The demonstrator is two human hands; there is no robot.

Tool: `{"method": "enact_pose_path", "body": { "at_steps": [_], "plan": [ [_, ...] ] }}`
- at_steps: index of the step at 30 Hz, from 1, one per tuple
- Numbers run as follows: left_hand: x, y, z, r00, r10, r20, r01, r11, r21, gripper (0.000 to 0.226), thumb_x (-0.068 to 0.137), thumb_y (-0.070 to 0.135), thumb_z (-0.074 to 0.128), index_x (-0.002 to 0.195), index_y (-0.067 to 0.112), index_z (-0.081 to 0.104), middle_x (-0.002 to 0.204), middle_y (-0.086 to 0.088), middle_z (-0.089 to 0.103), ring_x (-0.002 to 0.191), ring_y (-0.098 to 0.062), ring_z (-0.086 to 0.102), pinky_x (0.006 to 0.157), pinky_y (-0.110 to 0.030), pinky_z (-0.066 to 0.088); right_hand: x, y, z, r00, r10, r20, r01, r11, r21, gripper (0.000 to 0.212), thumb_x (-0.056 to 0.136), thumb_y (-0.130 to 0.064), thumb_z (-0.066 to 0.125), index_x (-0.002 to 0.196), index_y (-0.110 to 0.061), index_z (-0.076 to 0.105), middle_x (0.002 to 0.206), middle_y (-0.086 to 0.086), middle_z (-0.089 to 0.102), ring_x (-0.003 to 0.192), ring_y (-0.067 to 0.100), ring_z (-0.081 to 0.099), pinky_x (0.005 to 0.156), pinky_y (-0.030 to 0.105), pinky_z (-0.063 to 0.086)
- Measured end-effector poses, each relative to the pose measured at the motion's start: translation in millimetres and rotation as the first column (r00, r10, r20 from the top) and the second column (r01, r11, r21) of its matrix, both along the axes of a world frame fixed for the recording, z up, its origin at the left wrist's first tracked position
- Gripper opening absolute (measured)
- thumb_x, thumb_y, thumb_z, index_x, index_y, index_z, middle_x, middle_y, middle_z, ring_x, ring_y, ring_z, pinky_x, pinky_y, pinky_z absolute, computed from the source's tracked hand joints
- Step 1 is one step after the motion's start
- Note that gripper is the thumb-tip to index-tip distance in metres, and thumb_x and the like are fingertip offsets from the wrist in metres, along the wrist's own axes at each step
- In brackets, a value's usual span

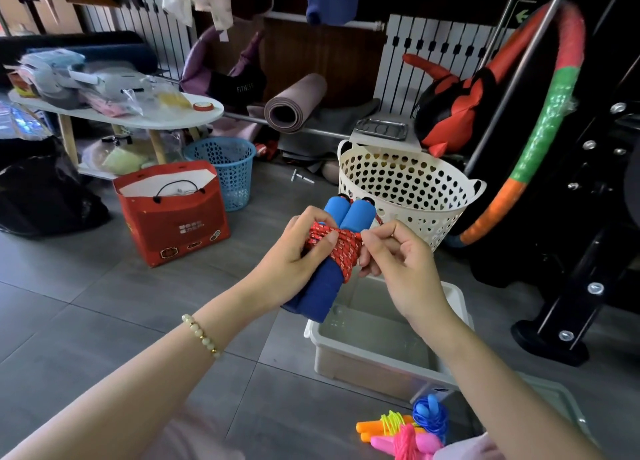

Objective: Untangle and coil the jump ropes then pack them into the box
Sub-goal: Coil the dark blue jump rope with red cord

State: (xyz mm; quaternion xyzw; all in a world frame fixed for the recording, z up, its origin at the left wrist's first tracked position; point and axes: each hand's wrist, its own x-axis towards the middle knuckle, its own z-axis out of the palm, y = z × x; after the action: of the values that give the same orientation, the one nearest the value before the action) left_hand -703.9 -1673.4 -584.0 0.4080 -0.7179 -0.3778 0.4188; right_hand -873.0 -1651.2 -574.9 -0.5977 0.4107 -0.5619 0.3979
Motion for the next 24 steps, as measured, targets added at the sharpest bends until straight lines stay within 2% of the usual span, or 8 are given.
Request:
{"method": "enact_pose_path", "body": {
  "at_steps": [6, 10, 12, 14, 16, 17, 21, 24],
  "plan": [
    [16.0, -8.1, 6.1, 0.974, -0.027, 0.223, 0.048, 0.995, -0.090, 0.026, 0.080, 0.062, 0.048, 0.099, 0.044, 0.052, 0.111, 0.019, 0.050, 0.107, -0.009, 0.054, 0.093, -0.043, 0.050, 2.8, 0.9, -8.1, 0.999, 0.026, -0.044, -0.025, 0.999, 0.021, 0.015, 0.095, -0.008, 0.050, 0.081, -0.004, 0.049, 0.054, -0.003, 0.055, 0.052, 0.008, 0.053, 0.057, 0.022, 0.049],
    [20.4, -8.2, 11.7, 0.936, 0.036, 0.350, 0.044, 0.975, -0.218, 0.017, 0.087, 0.051, 0.058, 0.100, 0.040, 0.055, 0.115, 0.021, 0.052, 0.107, -0.006, 0.054, 0.092, -0.032, 0.046, 4.4, 1.8, -11.9, 0.997, 0.035, -0.061, -0.034, 0.999, 0.027, 0.015, 0.096, -0.009, 0.049, 0.082, -0.004, 0.047, 0.053, -0.002, 0.054, 0.050, 0.010, 0.052, 0.056, 0.024, 0.047],
    [20.8, -5.6, 17.9, 0.908, 0.072, 0.413, 0.052, 0.958, -0.283, 0.016, 0.090, 0.046, 0.055, 0.101, 0.033, 0.057, 0.109, 0.018, 0.057, 0.099, -0.009, 0.056, 0.083, -0.026, 0.041, 5.5, 2.3, -13.6, 0.997, 0.051, -0.052, -0.049, 0.998, 0.043, 0.016, 0.096, -0.009, 0.048, 0.080, -0.005, 0.046, 0.053, -0.001, 0.053, 0.049, 0.011, 0.047, 0.054, 0.026, 0.047],
    [17.7, -2.7, 24.3, 0.809, 0.149, 0.569, 0.052, 0.946, -0.321, 0.023, 0.093, 0.049, 0.049, 0.102, 0.030, 0.057, 0.101, 0.013, 0.061, 0.093, -0.015, 0.059, 0.074, -0.027, 0.040, 6.8, 1.4, -13.5, 0.997, 0.043, -0.066, -0.039, 0.998, 0.057, 0.017, 0.095, -0.009, 0.050, 0.079, -0.006, 0.048, 0.052, -0.002, 0.053, 0.048, 0.011, 0.045, 0.051, 0.025, 0.044],
    [12.6, -0.1, 23.8, 0.618, 0.229, 0.752, 0.062, 0.940, -0.336, 0.026, 0.096, 0.048, 0.043, 0.108, 0.028, 0.054, 0.097, 0.008, 0.063, 0.089, -0.018, 0.059, 0.072, -0.029, 0.039, 6.2, -0.9, -12.6, 0.997, 0.003, -0.078, 0.001, 0.999, 0.049, 0.017, 0.094, -0.009, 0.052, 0.077, -0.008, 0.051, 0.052, -0.004, 0.053, 0.048, 0.009, 0.046, 0.050, 0.021, 0.041],
    [9.1, 2.2, 18.5, 0.605, 0.186, 0.774, 0.076, 0.954, -0.289, 0.024, 0.097, 0.044, 0.043, 0.109, 0.026, 0.052, 0.094, 0.008, 0.062, 0.083, -0.015, 0.059, 0.071, -0.029, 0.040, 4.9, -2.2, -12.3, 0.996, -0.020, -0.084, 0.023, 0.999, 0.040, 0.018, 0.094, -0.010, 0.053, 0.076, -0.010, 0.052, 0.052, -0.005, 0.052, 0.049, 0.008, 0.047, 0.051, 0.019, 0.041],
    [-0.8, 11.5, -3.6, 0.890, -0.115, 0.442, 0.109, 0.993, 0.039, 0.008, 0.098, 0.027, 0.049, 0.098, 0.019, 0.046, 0.080, 0.008, 0.059, 0.061, -0.012, 0.063, 0.065, -0.033, 0.053, -0.8, -5.8, -15.7, 0.994, -0.052, -0.093, 0.057, 0.997, 0.057, 0.018, 0.094, -0.011, 0.053, 0.076, -0.010, 0.051, 0.052, -0.008, 0.050, 0.051, 0.006, 0.045, 0.060, 0.019, 0.044],
    [-0.3, 8.4, -7.7, 0.908, -0.066, 0.413, 0.066, 0.998, 0.014, 0.010, 0.095, 0.020, 0.053, 0.104, 0.018, 0.051, 0.082, 0.016, 0.056, 0.068, -0.015, 0.064, 0.070, -0.028, 0.051, -1.6, -6.8, -18.9, 0.995, -0.028, -0.096, 0.036, 0.996, 0.079, 0.016, 0.094, -0.012, 0.053, 0.078, -0.007, 0.051, 0.053, -0.007, 0.050, 0.050, 0.005, 0.045, 0.056, 0.018, 0.041]
  ]
}}
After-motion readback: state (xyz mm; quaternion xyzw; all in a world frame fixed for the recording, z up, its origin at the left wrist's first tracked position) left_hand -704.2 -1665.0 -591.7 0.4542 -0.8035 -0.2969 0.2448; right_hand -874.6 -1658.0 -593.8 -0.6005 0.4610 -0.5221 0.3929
